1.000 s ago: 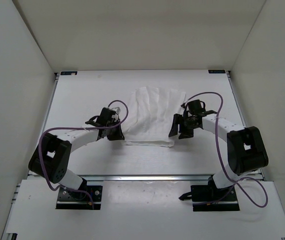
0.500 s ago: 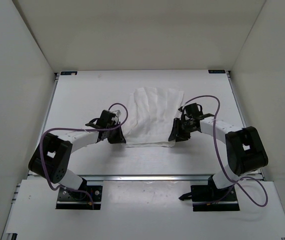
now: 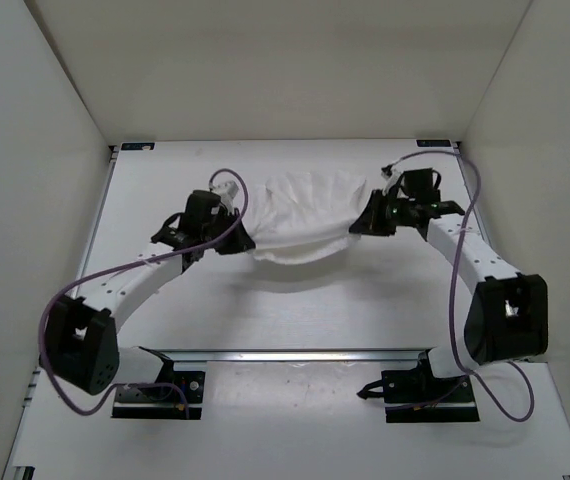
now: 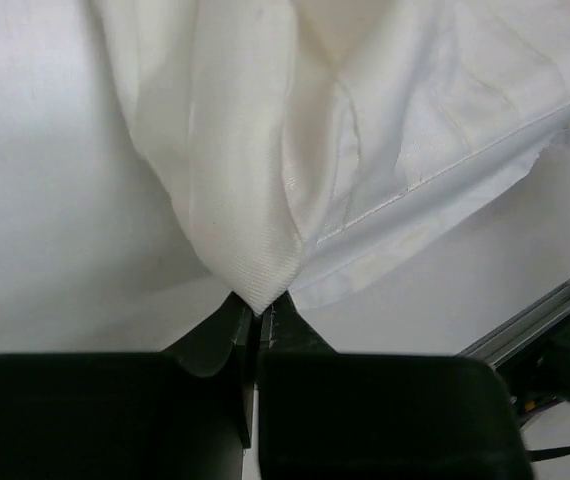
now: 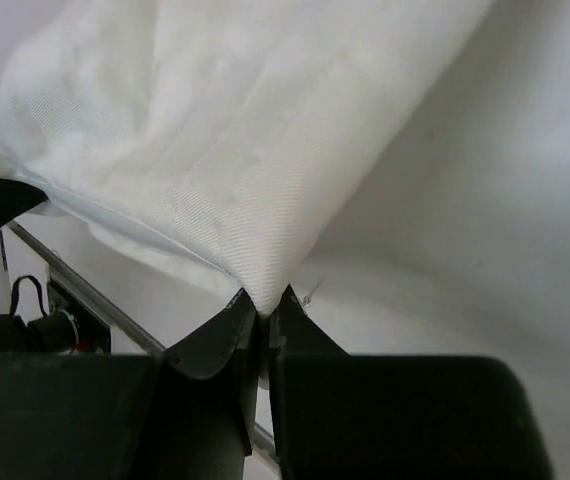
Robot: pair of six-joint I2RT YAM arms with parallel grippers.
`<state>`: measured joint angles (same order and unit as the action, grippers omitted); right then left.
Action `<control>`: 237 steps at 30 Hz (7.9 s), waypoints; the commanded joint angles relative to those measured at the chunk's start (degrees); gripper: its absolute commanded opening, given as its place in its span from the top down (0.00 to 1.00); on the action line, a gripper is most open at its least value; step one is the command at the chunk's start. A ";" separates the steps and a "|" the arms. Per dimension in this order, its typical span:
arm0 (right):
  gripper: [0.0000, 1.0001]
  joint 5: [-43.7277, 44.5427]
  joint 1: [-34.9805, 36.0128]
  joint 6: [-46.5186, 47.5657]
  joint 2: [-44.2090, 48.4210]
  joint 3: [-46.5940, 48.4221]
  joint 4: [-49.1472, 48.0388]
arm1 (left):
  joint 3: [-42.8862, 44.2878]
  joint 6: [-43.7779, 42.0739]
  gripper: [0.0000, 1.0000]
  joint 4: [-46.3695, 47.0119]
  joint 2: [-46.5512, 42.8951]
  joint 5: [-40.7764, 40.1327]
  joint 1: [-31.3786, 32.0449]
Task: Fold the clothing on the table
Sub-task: Flatten the skirt out, then fold the skirt
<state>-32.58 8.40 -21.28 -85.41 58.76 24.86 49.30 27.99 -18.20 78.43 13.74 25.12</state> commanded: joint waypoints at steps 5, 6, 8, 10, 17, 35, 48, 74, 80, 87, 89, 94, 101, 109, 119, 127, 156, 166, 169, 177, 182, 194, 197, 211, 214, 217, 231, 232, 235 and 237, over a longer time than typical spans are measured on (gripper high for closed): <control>1.00 -3.37 -1.20 6.42 7.45 17.42 0.53 | 18.88 -7.14 1.00 -2.89 -5.67 -4.07 -5.26; 1.00 -3.72 -1.02 6.34 7.71 19.00 1.06 | 19.86 -9.07 1.00 -3.77 -5.31 -4.59 -4.57; 1.00 -4.08 -0.94 5.98 8.41 19.46 0.28 | 22.42 -10.66 1.00 -3.87 -6.01 -7.40 -3.69; 1.00 -2.06 -1.28 5.64 9.82 16.84 -1.21 | 21.29 -9.80 1.00 -3.78 -6.89 -7.94 -4.29; 1.00 -0.76 -3.23 6.95 15.43 22.34 3.36 | 21.52 -12.95 1.00 -3.09 -14.70 -11.16 -3.25; 1.00 -0.67 -5.77 6.32 6.76 26.81 1.59 | 23.71 -8.56 1.00 0.73 -1.66 -9.07 -8.95; 1.00 -0.54 -8.32 7.84 -2.24 45.90 7.31 | 49.26 -8.74 1.00 -3.87 7.19 -5.32 -10.17; 1.00 -3.56 -17.28 6.59 -15.77 69.77 5.81 | 65.85 -10.39 1.00 -0.70 17.91 -4.50 -16.25; 1.00 2.15 -12.37 12.57 -5.48 46.15 9.76 | 45.14 -13.83 1.00 -2.54 7.29 -6.53 -13.62; 1.00 4.21 -4.19 10.92 11.04 19.77 5.92 | 24.82 -14.91 1.00 -9.49 -11.79 -15.41 -9.73; 1.00 3.23 -4.62 9.33 13.85 15.87 3.71 | 21.56 -12.26 1.00 -8.53 -15.66 -14.00 -12.46; 0.99 0.77 -6.29 10.63 8.61 19.44 2.21 | 20.22 -9.79 1.00 -3.00 -10.78 -8.56 -13.35; 1.00 -4.34 -10.60 11.08 -8.42 38.90 -1.67 | 38.30 -7.51 1.00 2.99 13.54 -2.41 -14.57; 1.00 -2.66 -10.77 12.75 -21.13 75.53 6.61 | 74.73 -8.13 1.00 -3.00 27.83 -2.31 -14.31; 1.00 0.76 -9.12 14.95 5.31 24.30 0.82 | 31.54 -12.34 1.00 0.53 1.92 -5.46 -10.37; 1.00 1.54 5.28 4.60 33.26 -16.98 5.02 | -1.63 -6.55 1.00 -11.67 -25.23 -6.71 -3.25; 1.00 -4.07 -6.29 10.64 -1.16 21.54 2.54 | 36.04 -7.76 1.00 -15.00 13.74 1.56 -13.53; 1.00 1.10 -7.97 15.73 -1.96 40.94 2.83 | 59.02 -13.57 1.00 -16.44 15.53 -11.10 -12.38; 1.00 0.94 -8.32 15.30 3.66 26.99 1.69 | 46.29 -16.72 1.00 -16.61 9.21 -13.65 -10.80; 1.00 1.99 -1.12 9.96 25.26 -11.00 5.10 | 4.87 -5.52 1.00 -18.44 -13.62 -9.97 -2.90; 1.00 -1.96 7.66 -0.93 36.61 -24.72 4.84 | -11.66 1.80 1.00 -27.13 -24.98 -3.47 -0.43; 1.00 -6.18 2.14 -3.42 36.81 -28.88 4.50 | -7.57 -2.50 1.00 -26.82 -20.71 3.05 -3.95; 1.00 -5.31 2.67 -3.07 34.44 -26.69 1.79 | -2.91 -3.20 1.00 -23.13 -16.66 2.26 -4.12; 1.00 -3.63 -10.94 11.17 -9.58 37.26 9.40 | 64.43 -10.59 1.00 -24.51 29.04 -1.87 -11.41; 1.00 -5.21 -12.97 10.82 -17.24 54.41 10.38 | 77.06 -10.76 1.00 -20.86 32.75 -4.58 -10.72; 1.00 -3.46 -12.45 12.04 -15.95 59.54 7.84 | 74.21 -13.92 1.00 -14.61 28.63 -9.31 -8.96; 1.00 9.90 7.21 6.01 28.95 -10.13 10.19 | 2.86 -8.14 1.00 -18.51 -22.07 -13.30 4.49; 1.00 8.77 8.89 1.37 34.46 -15.03 10.55 | 1.17 -5.25 1.00 -20.72 -27.14 -10.08 3.97; 1.00 5.18 10.67 -7.35 45.73 -23.92 9.95 | -5.33 -1.19 1.00 -26.62 -36.56 -3.47 0.55; 1.00 1.83 7.44 -9.12 47.96 -28.41 6.18 | -10.33 0.30 1.00 -24.97 -38.88 -1.18 -1.56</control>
<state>-33.85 19.97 -23.29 -41.45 35.07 33.23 43.57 24.51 -38.92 43.16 15.14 28.10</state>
